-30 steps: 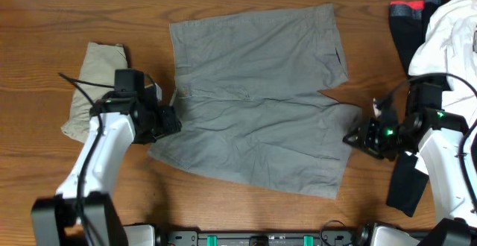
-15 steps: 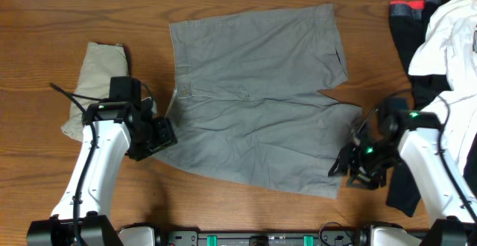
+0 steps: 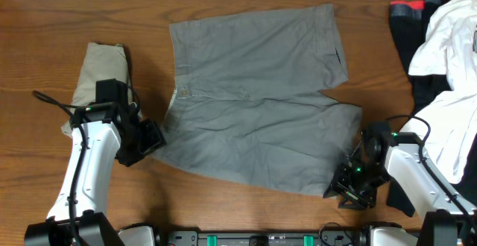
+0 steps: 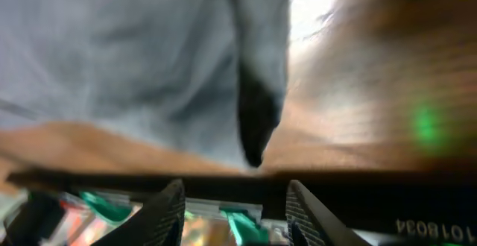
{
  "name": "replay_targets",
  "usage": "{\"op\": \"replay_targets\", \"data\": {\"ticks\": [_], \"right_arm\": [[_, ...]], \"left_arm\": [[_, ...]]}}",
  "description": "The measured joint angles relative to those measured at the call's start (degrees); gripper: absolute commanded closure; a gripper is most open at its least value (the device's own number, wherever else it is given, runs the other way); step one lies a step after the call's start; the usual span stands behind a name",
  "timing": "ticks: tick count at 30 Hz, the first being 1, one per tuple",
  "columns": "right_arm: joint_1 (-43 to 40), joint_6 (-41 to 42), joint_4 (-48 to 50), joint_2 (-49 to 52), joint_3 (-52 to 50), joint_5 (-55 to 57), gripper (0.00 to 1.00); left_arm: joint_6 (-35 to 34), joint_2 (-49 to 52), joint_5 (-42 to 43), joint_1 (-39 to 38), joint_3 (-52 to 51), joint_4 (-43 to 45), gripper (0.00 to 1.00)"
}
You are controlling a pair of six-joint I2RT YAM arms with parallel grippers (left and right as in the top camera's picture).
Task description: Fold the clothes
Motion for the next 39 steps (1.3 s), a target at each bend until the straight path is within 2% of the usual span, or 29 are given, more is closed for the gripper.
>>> {"op": "replay_targets", "data": {"ticks": [4,6,9,18,30,34,36,38,39], "right_arm": [[0.0,2.5,4.3,0.0,-0.5,1.4,0.57],[0.0,3.2,5.0,0.0,-0.5,2.5,0.62],[0.0,4.2,5.6,0.0,-0.6,4.4,0.64],[0.0,4.8,4.9,0.0,-0.8,6.4,0.65],[2.4,4.8,10.5,0.0,-3.6,6.5,0.65],[2.4,4.7,12.2,0.0,-3.6,6.3,0.79],[2.4,5.0,12.4,0.0,-3.6,6.3,0.78],[2.4,5.2,12.0,0.0,-3.6,6.3,0.64],[2.4,5.3,11.3,0.0,-3.6,6.1,0.61]], "left_arm": [[0.0,0.0,-0.2,0.0,0.0,-0.1,0.38],[0.0,0.0,-0.2,0.0,0.0,-0.1,0.37],[0.0,0.0,-0.2,0.0,0.0,-0.1,0.38],[0.0,0.0,-0.3,0.0,0.0,-0.1,0.38],[0.0,0.0,-0.4,0.0,0.0,-0.2,0.37],[0.0,0.0,-0.4,0.0,0.0,-0.2,0.37],[0.0,0.0,-0.4,0.0,0.0,-0.3,0.37],[0.0,0.0,-0.4,0.0,0.0,-0.5,0.37],[0.0,0.0,-0.4,0.0,0.0,-0.6,0.37]]}}
